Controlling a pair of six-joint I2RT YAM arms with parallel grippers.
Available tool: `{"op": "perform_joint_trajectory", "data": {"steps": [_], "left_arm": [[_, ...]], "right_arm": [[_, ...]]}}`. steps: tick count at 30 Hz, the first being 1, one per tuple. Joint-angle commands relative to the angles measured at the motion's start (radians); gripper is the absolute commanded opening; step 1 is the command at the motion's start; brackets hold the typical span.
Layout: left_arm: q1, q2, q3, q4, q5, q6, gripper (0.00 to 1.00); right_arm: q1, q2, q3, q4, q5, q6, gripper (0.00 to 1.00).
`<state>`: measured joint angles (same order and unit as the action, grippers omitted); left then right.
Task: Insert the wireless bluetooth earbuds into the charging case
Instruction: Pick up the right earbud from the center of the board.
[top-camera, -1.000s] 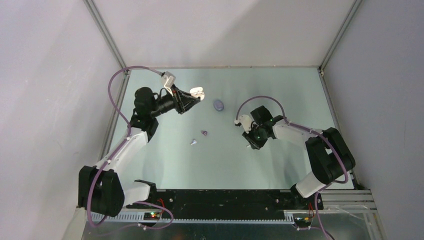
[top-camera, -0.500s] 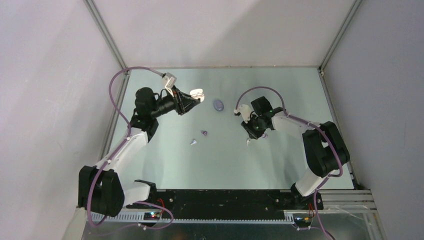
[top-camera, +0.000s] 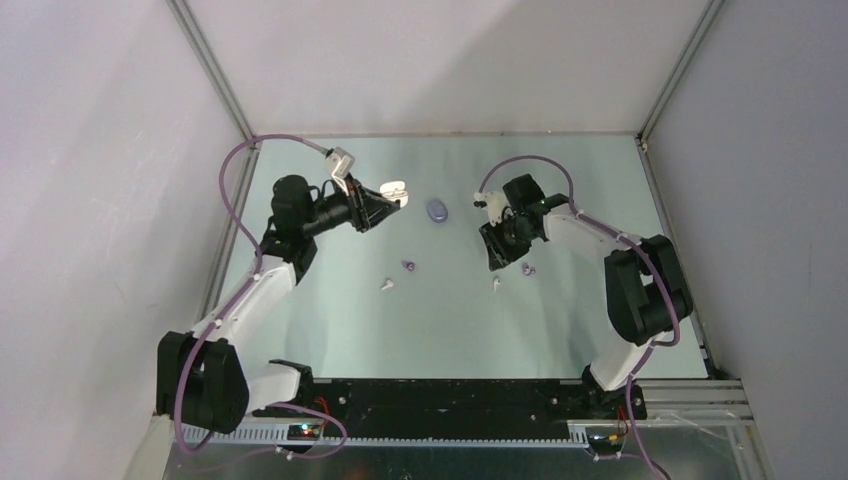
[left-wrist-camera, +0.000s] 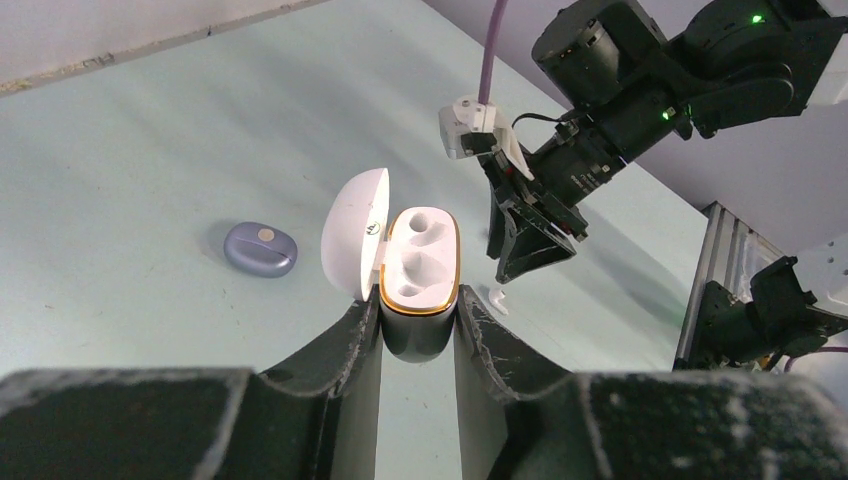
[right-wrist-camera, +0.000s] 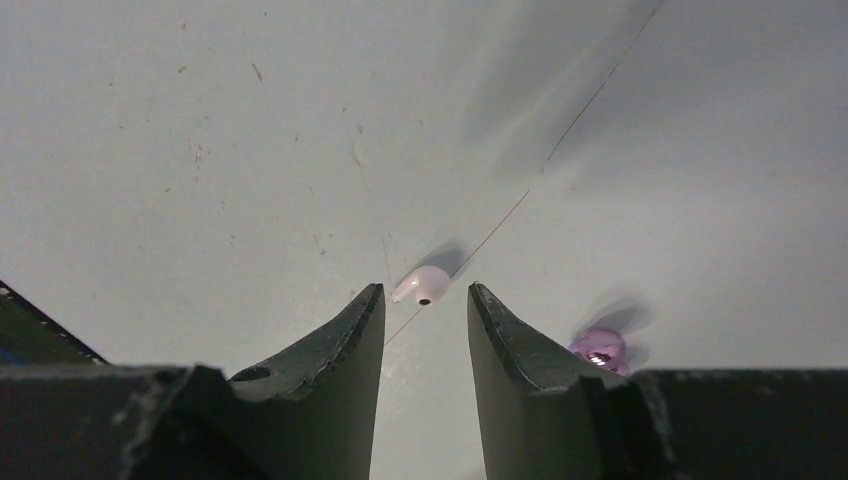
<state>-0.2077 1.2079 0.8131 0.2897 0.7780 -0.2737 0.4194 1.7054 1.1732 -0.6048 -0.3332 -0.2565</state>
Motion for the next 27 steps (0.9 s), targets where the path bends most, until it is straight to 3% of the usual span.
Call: {"op": "perform_joint_trajectory", "data": {"steps": [1,27], "left_arm": [[0.004,-0.031,0.022,-0.011,-0.018,0.041,0.01],[0.006,-0.031,0.020,-0.043,-0.038,0.059,0.00]], "right_arm": [[0.010,0.041,0.044,-0.092,0.000,0.151,0.41],[0.010,0.165,0.086,-0.105,0.042,0.190,0.30]]}}
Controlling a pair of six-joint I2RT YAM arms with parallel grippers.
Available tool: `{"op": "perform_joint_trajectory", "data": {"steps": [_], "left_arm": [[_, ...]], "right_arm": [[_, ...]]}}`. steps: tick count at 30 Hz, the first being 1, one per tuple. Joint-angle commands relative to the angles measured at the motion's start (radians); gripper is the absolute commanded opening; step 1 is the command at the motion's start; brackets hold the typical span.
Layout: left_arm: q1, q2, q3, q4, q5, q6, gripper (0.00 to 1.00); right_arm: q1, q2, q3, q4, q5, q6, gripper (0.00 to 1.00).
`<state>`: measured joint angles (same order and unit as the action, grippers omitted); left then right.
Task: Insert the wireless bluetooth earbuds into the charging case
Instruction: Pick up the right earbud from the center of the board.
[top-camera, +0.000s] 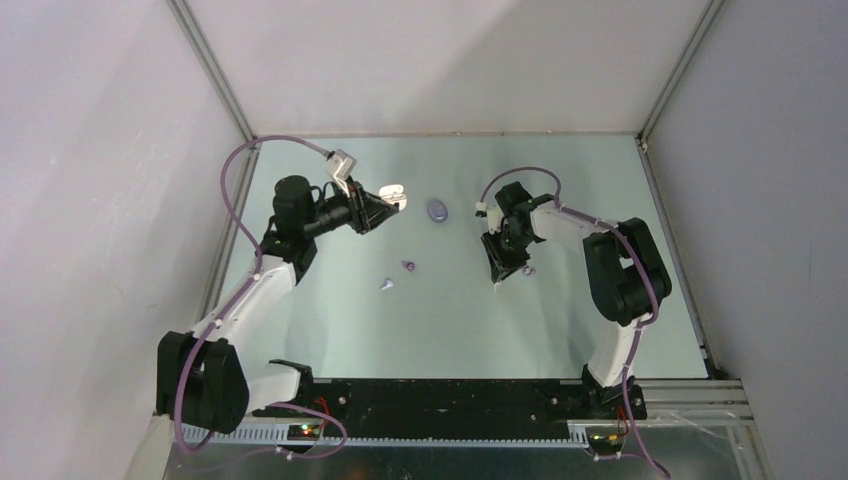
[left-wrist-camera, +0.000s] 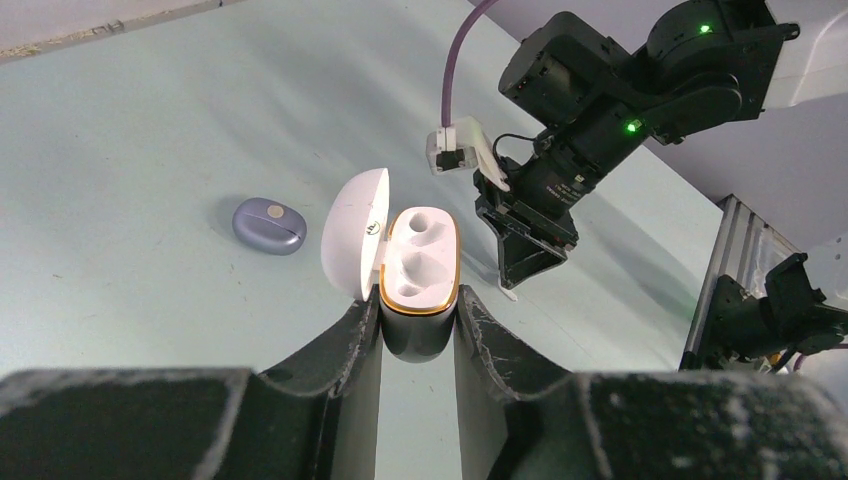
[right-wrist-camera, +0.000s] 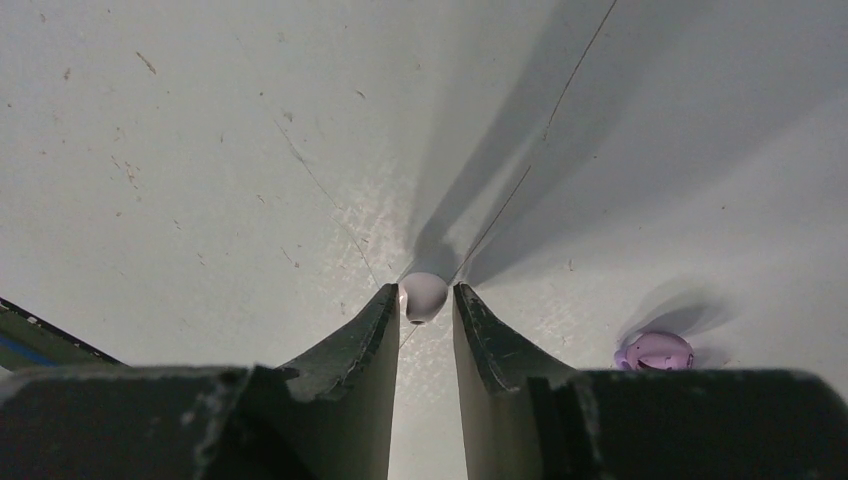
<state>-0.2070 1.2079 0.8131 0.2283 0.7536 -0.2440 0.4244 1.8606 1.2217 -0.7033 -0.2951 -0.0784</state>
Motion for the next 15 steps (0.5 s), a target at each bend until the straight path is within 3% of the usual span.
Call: {"op": "perform_joint_trajectory", "data": {"steps": [1,15], "left_arm": [[0.005,-0.031,0.020,0.019,-0.013,0.029,0.00],[0.005,-0.029,0.017,0.017,-0.017,0.034,0.00]], "right_arm": [[0.005,0.011,0.038,-0.007,0.004,0.011,0.29],[0.008,0.019,0.035,-0.002,0.007,0.006,0.22]]}}
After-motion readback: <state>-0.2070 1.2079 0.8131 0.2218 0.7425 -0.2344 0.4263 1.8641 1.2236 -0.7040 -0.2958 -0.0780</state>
